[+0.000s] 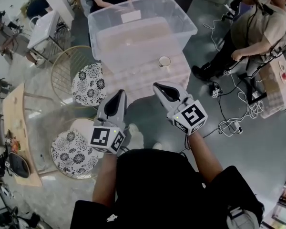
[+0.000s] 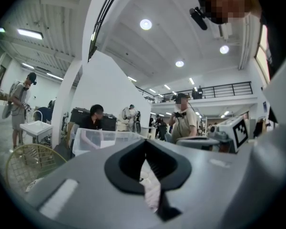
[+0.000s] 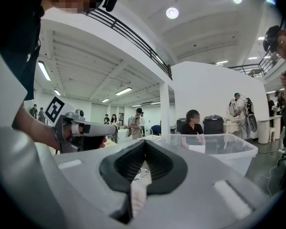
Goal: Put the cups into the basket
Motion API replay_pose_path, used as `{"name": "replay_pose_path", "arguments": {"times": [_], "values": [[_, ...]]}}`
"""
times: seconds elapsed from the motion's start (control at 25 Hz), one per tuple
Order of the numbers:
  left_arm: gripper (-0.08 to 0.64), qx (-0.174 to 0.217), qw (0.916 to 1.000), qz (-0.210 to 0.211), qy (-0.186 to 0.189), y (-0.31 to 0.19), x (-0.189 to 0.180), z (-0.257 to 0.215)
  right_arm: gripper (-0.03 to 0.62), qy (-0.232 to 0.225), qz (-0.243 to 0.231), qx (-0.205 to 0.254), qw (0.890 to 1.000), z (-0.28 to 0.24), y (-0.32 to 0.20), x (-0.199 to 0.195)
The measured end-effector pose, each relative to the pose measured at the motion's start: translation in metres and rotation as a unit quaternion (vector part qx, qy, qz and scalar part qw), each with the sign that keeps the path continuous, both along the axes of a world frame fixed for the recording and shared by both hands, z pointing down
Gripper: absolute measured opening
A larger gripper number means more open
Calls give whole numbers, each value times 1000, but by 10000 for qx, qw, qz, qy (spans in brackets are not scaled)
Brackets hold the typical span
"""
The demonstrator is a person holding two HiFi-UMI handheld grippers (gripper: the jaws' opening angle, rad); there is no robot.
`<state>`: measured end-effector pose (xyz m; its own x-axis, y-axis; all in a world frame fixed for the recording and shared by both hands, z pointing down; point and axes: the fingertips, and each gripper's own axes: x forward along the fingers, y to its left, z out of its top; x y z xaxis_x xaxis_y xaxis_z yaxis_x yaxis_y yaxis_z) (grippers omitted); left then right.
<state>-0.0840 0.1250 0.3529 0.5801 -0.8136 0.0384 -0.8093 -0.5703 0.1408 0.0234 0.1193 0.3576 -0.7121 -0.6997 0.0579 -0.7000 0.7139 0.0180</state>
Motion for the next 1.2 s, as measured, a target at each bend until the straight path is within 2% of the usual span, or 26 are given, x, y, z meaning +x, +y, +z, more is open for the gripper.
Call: {"name": "replay_pose_path", "arguments": {"times": [0.24, 0.52, 1.2], "values": [[8, 11, 10000, -11, 85, -37, -19, 0, 2, 34, 11, 1, 10000, 0, -33, -17], [8, 35, 9998, 165, 104, -78, -30, -5, 2, 60, 151, 2, 9999, -4, -73, -31], [8, 4, 9993, 235, 279, -127, -82, -5, 2, 260, 298, -85, 9992, -5, -117, -76]]}}
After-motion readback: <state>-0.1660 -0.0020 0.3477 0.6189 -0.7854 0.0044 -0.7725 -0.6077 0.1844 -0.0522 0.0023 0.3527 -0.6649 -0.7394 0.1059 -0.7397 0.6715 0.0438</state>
